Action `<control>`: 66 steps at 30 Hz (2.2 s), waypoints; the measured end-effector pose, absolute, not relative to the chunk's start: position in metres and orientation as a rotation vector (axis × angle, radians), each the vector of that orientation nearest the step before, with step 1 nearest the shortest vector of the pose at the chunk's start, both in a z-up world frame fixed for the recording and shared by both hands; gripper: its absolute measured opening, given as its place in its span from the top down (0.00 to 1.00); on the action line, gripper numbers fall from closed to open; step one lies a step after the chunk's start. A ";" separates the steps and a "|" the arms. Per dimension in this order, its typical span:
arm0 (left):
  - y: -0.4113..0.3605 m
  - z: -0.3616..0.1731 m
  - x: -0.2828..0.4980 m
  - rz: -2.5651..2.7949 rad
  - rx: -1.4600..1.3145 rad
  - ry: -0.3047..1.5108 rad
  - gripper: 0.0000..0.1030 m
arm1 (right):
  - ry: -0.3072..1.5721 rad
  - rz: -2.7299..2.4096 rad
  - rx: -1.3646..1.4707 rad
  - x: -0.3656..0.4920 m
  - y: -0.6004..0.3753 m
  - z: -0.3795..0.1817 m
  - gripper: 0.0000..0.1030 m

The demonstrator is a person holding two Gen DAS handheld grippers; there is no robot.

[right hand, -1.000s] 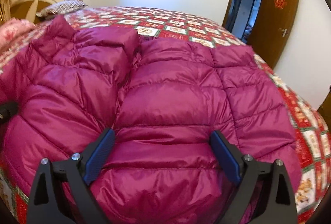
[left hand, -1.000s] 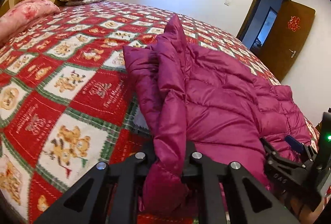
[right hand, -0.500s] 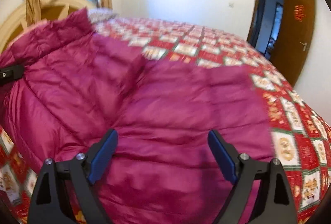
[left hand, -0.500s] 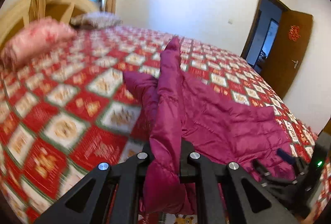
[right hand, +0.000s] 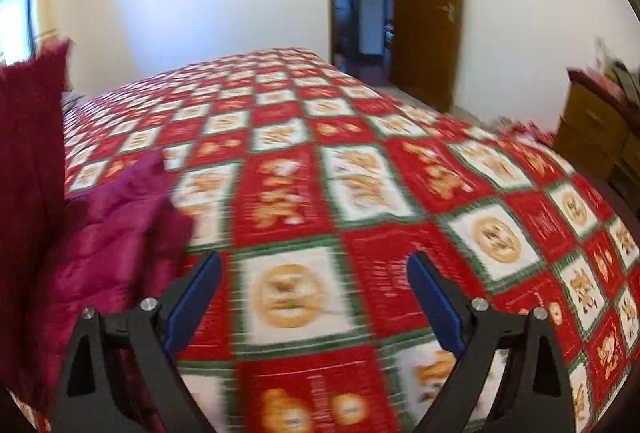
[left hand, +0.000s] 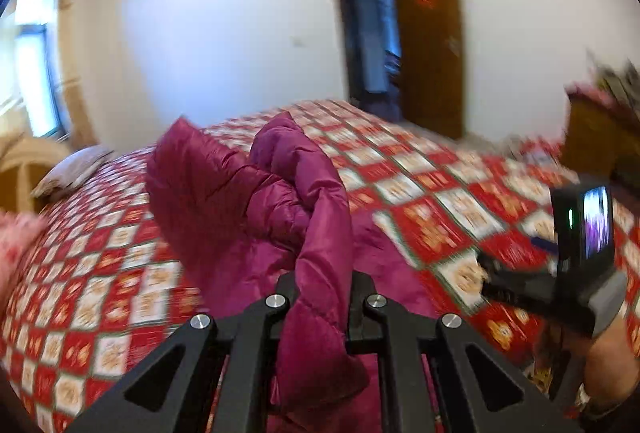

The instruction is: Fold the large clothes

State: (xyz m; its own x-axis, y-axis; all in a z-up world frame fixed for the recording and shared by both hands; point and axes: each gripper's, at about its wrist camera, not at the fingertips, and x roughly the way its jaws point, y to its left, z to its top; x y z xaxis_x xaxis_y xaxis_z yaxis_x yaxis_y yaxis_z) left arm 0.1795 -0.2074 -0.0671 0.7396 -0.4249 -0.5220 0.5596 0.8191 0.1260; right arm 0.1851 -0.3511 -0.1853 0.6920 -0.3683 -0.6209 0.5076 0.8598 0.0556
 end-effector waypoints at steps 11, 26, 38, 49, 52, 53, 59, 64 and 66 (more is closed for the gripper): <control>-0.288 -0.148 0.152 -0.638 0.591 0.536 0.82 | 0.677 -0.487 0.283 0.179 -0.381 -0.200 0.08; -0.170 -0.073 0.213 -0.246 0.345 0.550 0.14 | 0.606 -0.338 0.225 0.211 -0.332 -0.099 0.40; -0.111 -0.100 0.329 0.039 0.014 0.701 0.14 | 0.740 -0.221 0.099 0.332 -0.227 -0.098 0.55; -0.217 -0.142 0.335 -0.167 0.257 0.709 0.13 | 0.801 -0.313 0.316 0.285 -0.306 -0.203 0.58; -0.232 -0.151 0.327 -0.137 0.357 0.661 0.13 | 0.812 -0.310 0.342 0.284 -0.310 -0.196 0.58; -0.231 -0.151 0.327 -0.139 0.362 0.658 0.13 | 0.795 -0.310 0.341 0.283 -0.309 -0.186 0.58; -0.215 -0.138 0.334 -0.095 0.295 0.682 0.13 | 0.688 -0.260 0.311 0.297 -0.300 -0.149 0.65; -0.228 -0.146 0.338 -0.118 0.347 0.676 0.13 | 0.735 -0.244 0.381 0.304 -0.307 -0.202 0.72; -0.231 -0.158 0.342 -0.126 0.346 0.693 0.13 | 0.715 -0.240 0.411 0.298 -0.313 -0.210 0.72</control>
